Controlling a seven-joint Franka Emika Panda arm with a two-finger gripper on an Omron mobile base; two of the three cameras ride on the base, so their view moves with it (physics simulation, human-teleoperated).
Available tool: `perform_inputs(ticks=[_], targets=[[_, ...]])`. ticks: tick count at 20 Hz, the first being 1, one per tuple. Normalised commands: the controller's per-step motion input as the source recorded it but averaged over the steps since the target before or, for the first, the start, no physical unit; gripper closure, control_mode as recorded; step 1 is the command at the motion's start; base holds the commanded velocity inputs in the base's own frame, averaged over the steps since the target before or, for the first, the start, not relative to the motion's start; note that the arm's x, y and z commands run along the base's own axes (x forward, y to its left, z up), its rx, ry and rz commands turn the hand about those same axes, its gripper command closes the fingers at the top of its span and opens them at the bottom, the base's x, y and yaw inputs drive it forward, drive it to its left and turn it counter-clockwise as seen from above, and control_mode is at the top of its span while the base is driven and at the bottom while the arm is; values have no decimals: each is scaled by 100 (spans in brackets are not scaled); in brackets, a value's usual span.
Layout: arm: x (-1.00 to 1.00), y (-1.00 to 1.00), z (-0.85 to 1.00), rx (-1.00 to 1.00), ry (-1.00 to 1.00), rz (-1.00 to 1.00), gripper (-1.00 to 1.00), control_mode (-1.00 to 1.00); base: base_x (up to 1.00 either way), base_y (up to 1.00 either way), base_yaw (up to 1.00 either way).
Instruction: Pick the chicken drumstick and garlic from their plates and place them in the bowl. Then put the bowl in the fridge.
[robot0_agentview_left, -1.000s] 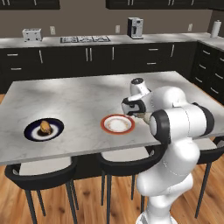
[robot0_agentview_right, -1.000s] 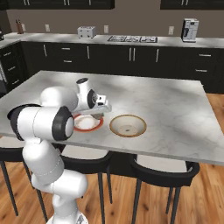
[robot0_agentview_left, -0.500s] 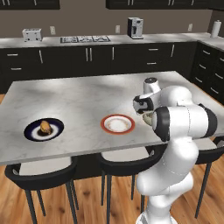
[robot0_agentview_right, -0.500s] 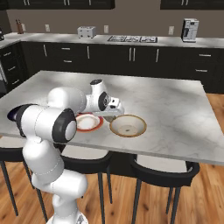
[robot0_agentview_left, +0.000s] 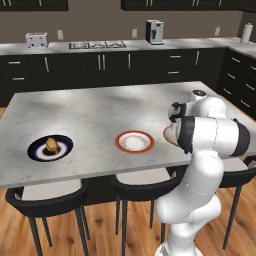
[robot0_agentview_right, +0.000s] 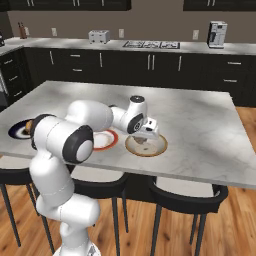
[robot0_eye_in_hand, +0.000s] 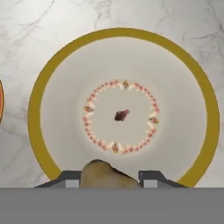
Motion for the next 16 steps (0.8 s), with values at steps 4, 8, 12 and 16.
perform_inputs(ticks=[4, 8, 12, 16], targets=[[5, -20, -24, 3, -1, 0, 100, -100, 0, 0, 0], [22, -1, -24, 0, 0, 0, 100, -100, 0, 0, 0], [28, 0, -22, -2, 0, 0, 100, -100, 0, 0, 0], [18, 0, -29, 0, 3, 0, 100, -100, 0, 0, 0]])
